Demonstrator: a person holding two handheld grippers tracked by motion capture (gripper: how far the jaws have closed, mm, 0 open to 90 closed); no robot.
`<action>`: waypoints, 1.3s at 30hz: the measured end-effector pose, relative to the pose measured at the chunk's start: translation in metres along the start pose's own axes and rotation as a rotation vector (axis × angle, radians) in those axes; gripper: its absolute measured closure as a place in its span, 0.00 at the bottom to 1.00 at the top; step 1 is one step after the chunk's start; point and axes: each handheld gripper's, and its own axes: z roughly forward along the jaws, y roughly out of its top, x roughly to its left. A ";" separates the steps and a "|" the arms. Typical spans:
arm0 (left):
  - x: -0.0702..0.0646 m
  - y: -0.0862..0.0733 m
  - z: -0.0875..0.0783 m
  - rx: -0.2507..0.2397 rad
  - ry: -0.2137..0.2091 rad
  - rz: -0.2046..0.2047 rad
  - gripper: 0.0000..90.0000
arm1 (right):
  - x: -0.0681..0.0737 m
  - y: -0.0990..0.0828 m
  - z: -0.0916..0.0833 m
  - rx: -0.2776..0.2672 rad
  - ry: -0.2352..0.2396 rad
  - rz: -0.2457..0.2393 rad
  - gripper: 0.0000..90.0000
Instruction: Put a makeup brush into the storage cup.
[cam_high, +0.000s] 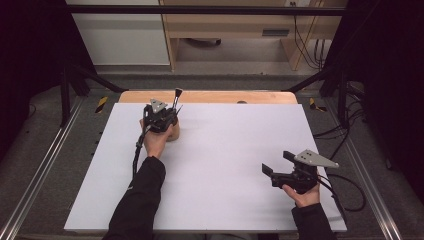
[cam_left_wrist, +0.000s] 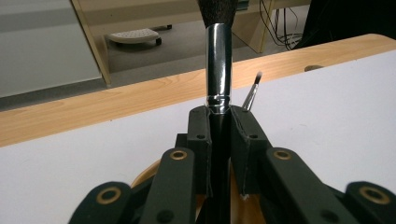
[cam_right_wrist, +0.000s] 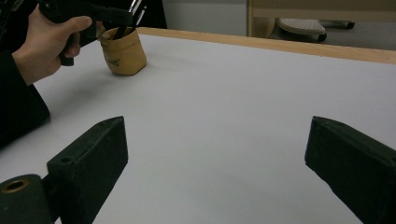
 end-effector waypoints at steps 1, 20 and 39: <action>0.000 0.000 -0.001 0.005 -0.004 0.004 0.88 | 0.001 0.000 0.000 -0.001 0.001 0.009 0.07; -0.001 -0.001 -0.024 0.016 -0.052 -0.007 0.84 | 0.001 0.001 0.000 -0.004 0.008 0.012 0.07; 0.007 0.001 -0.095 -0.033 -0.184 -0.029 0.53 | 0.002 0.004 -0.004 -0.019 0.004 0.011 0.07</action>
